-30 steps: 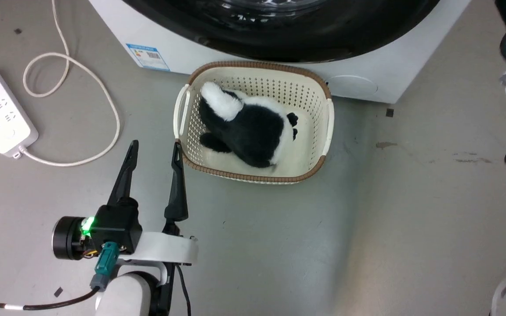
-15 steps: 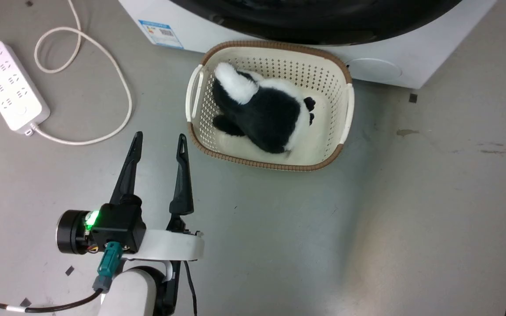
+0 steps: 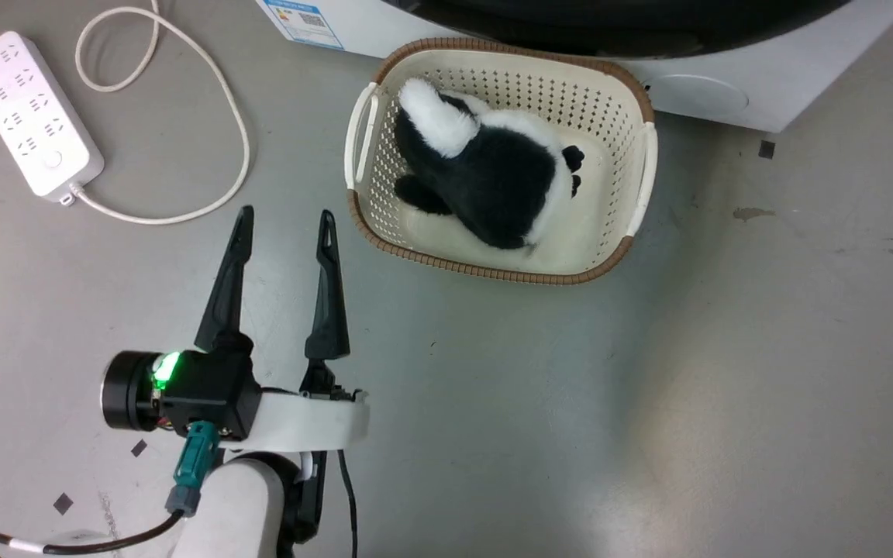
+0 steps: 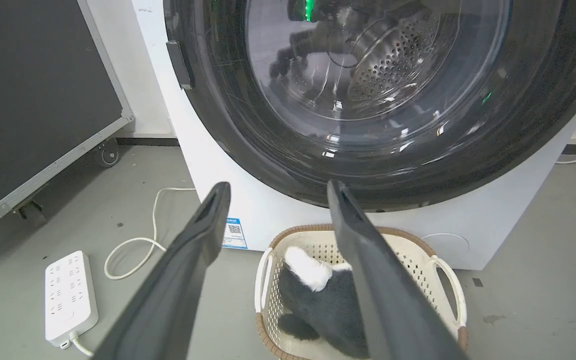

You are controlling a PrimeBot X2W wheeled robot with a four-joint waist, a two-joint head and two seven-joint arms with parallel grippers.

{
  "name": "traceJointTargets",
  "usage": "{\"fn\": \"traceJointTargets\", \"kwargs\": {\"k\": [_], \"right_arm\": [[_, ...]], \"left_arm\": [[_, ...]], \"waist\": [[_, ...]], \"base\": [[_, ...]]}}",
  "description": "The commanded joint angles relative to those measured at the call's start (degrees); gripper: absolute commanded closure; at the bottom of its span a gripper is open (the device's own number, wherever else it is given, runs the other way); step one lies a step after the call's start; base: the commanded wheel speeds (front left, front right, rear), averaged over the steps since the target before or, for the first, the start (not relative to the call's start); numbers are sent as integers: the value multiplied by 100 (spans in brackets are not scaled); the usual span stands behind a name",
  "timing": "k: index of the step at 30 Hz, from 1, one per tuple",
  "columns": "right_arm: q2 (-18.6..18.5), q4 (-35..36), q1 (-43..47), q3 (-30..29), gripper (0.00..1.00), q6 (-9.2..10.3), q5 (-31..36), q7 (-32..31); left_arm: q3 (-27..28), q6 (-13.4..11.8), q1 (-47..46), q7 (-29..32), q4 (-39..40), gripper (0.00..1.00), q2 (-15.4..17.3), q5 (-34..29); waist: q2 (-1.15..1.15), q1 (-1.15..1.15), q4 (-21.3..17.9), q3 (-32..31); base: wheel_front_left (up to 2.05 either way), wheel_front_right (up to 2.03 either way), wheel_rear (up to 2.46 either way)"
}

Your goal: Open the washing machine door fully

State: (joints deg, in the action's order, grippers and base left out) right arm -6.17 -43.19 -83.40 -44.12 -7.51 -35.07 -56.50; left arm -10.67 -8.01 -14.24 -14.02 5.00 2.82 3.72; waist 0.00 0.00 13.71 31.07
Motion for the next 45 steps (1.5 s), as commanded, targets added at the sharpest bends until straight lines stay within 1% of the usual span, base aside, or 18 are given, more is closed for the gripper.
{"fn": "traceJointTargets", "kwargs": {"k": [1, 4, 8, 11, 14, 19, 24, 28, 35, 40, 44, 45], "right_arm": [[141, -65, -152, -114, 100, 2, 14, -284], [201, 56, -81, -349, 100, 2, 28, -632], [282, 348, 347, -469, 100, 2, 96, -936], [317, 582, 764, -453, 100, 2, 67, -1157], [325, 541, 1171, -339, 100, 2, -228, -1263], [327, 322, 1714, 162, 100, 2, -820, -1015], [328, 82, 1888, 488, 100, 2, -1277, -591], [328, -125, 2073, 840, 100, 2, -1495, -588], [329, -243, 2559, 1475, 100, 2, -2067, -539], [329, -267, 3090, 2278, 100, 2, -2879, -662], [329, -92, 3547, 3066, 100, 2, -3619, -684], [329, -92, 3547, 3066, 100, 2, -3619, -684]], "left_arm": [[-29, -47, -94, -65, 35, 0, 6, 14], [-27, -58, -99, -97, 31, 0, 6, 12], [-17, -57, -50, -97, 12, 0, 6, 9], [0, -37, 20, -97, -33, 0, 6, -5], [59, -18, 114, -97, -73, 0, 6, -13], [162, 61, 275, -97, -120, 0, 6, -59], [194, 120, 354, -97, -89, 0, 6, -85], [217, 150, 403, -97, -86, 0, 6, -86], [243, 165, 521, -97, -160, 0, 6, -91], [193, 182, 661, -97, -248, 0, 6, -87], [165, 209, 799, -97, -311, 0, 6, -88], [165, 209, 799, -97, -311, 0, 6, -88]], "waist": [[0, 0, 11, -6], [0, 0, 12, -51], [0, 0, -40, -280], [0, 0, -89, -510], [0, 0, -159, -759], [0, 0, -263, -1056], [0, 0, -280, -1084], [0, 0, -242, -1120], [0, 0, -169, -1369], [0, 0, -86, -1670], [0, 0, -40, -1847], [0, 0, -40, -1847]], "base": [[0, 0, 0], [0, 0, 0], [0, 0, 0], [0, 0, 0], [0, 0, 0], [0, 0, 0], [0, 0, 0], [0, 0, 0], [0, 0, 0], [0, 0, 0], [0, 0, 0], [0, 0, 0]]}}
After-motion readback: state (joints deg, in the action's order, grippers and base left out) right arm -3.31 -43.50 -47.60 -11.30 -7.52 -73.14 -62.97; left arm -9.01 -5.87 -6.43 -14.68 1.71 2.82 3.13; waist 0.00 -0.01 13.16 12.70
